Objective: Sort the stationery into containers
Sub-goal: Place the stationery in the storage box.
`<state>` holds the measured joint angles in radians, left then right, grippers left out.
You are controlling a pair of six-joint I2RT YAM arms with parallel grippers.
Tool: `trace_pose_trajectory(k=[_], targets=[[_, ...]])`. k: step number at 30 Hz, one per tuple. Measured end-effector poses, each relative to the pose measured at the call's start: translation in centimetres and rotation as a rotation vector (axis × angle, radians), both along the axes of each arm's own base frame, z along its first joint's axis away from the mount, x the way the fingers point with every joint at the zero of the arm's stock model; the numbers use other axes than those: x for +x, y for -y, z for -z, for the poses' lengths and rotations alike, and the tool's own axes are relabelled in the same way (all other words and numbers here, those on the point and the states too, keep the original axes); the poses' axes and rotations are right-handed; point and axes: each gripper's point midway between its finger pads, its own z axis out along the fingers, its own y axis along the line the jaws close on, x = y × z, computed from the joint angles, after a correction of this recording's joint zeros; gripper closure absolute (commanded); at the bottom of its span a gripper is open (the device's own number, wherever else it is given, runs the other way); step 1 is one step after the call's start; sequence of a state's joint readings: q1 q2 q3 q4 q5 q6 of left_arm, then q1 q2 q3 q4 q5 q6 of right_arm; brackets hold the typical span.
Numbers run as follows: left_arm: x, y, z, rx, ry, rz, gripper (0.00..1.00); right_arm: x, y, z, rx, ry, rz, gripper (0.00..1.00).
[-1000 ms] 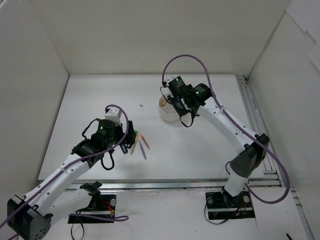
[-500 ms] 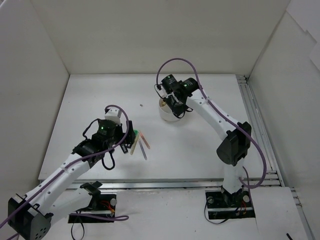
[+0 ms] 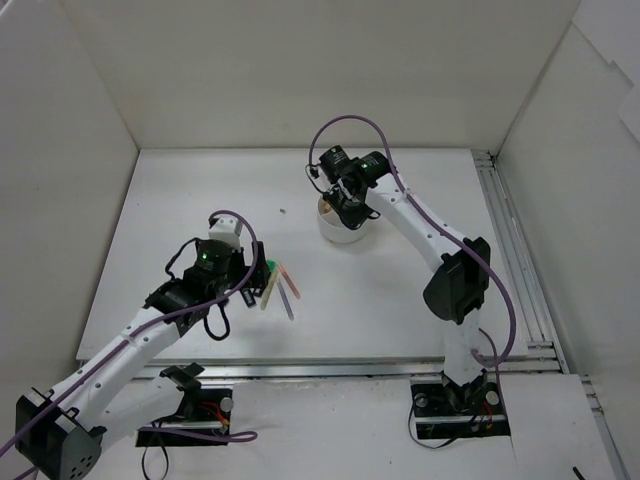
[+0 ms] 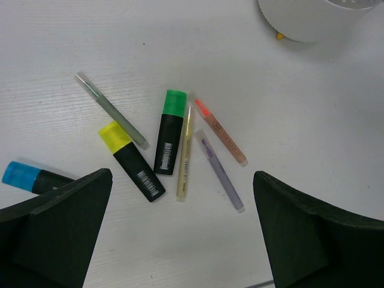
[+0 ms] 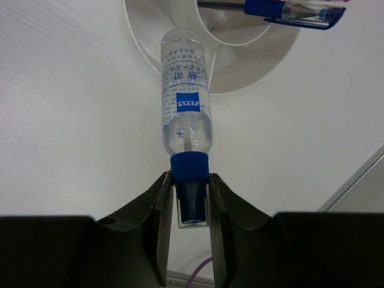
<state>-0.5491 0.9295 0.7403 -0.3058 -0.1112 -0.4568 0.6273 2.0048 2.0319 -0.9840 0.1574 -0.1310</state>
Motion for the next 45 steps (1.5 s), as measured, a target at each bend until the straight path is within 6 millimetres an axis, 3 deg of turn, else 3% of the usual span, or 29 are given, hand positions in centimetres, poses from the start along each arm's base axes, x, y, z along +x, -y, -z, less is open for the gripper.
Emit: trace_pose_trajectory(k=[7, 19, 23, 25, 26, 30, 34, 35, 40, 45], targets=[[0.0, -0.1, 0.0, 0.004, 0.001, -0.006, 0.00, 0.7, -0.5, 1.4, -0.014, -0.027, -0.013, 1.00], [0.1, -0.3, 0.1, 0.010, 0.001, -0.014, 0.00, 2.2, -1.5, 1.7, -0.009, -0.022, -0.024, 0.88], [0.1, -0.3, 0.0, 0.010, 0.002, -0.015, 0.00, 2.7, -1.9, 2.0, -0.008, -0.018, -0.026, 0.70], [0.0, -0.3, 0.0, 0.009, 0.003, -0.015, 0.00, 3.0, -1.9, 2.0, -0.010, -0.012, -0.024, 0.68], [0.0, -0.4, -0.1, 0.008, 0.004, -0.015, 0.00, 3.2, -1.9, 1.9, -0.012, -0.004, -0.022, 0.58], [-0.1, -0.4, -0.3, 0.004, 0.010, -0.015, 0.00, 3.7, -1.8, 1.2, -0.014, 0.025, -0.013, 0.39], [-0.3, -0.5, -0.4, 0.001, 0.010, -0.018, 0.00, 4.1, -1.8, 0.5, -0.010, 0.050, -0.006, 0.29], [-0.4, -0.6, -0.4, 0.000, 0.008, -0.019, 0.00, 4.2, -1.9, 0.4, -0.009, 0.054, -0.005, 0.03], [-0.7, -0.8, -0.7, -0.011, 0.011, -0.024, 0.00, 3.8, -2.1, -0.2, -0.006, 0.092, -0.012, 0.02], [-1.4, -1.3, -1.3, -0.030, 0.018, -0.049, 0.00, 0.6, -2.6, -1.7, 0.013, 0.168, -0.028, 0.02]])
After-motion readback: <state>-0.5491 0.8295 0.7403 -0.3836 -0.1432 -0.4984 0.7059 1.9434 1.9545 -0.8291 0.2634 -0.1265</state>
